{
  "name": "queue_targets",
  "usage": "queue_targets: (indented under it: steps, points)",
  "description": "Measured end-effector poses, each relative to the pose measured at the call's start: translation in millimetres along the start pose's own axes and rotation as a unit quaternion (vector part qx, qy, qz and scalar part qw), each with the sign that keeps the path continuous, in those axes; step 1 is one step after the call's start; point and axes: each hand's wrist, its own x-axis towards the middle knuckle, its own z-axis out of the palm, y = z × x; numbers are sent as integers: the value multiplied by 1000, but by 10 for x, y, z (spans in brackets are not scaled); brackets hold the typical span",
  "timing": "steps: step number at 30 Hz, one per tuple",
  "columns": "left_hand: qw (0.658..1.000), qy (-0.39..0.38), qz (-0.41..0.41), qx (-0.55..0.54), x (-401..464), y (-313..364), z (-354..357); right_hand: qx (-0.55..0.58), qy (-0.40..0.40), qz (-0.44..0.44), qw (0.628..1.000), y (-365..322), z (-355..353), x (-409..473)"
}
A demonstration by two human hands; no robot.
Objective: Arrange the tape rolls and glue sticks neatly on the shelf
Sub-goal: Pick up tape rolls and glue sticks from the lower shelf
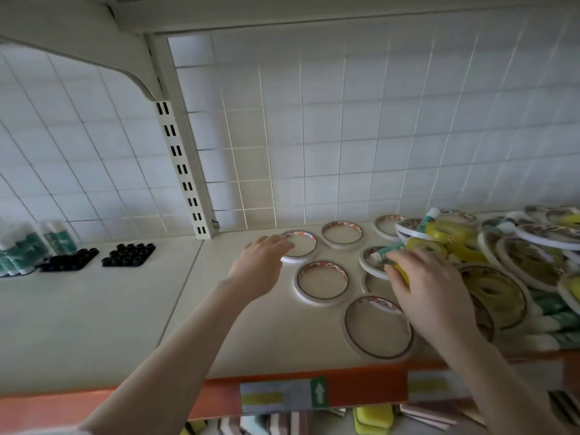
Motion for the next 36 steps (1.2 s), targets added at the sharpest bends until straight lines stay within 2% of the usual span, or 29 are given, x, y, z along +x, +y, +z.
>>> queue_targets:
  steps: [6,19,23,29,31,36]
  points:
    - [998,-44,37,14,131,-63,123,10,-16,6,1000,-36,12,-7]
    - [986,71,118,90,-164,-286,-26,33,-41,3,999,-277,45,107]
    - [988,90,93,81,-310,-450,-37,49,-82,-34,995,-497,39,141]
    - [987,106,71,97,-522,-573,-116,47,-230,-92,968,-777,76,108]
    - [987,115,55,95,-589,-572,-124,39,-242,-119,962,-829,112,86]
    - [988,136,8,71,-727,-539,-160,-23,-203,-155,966,-851,193,63]
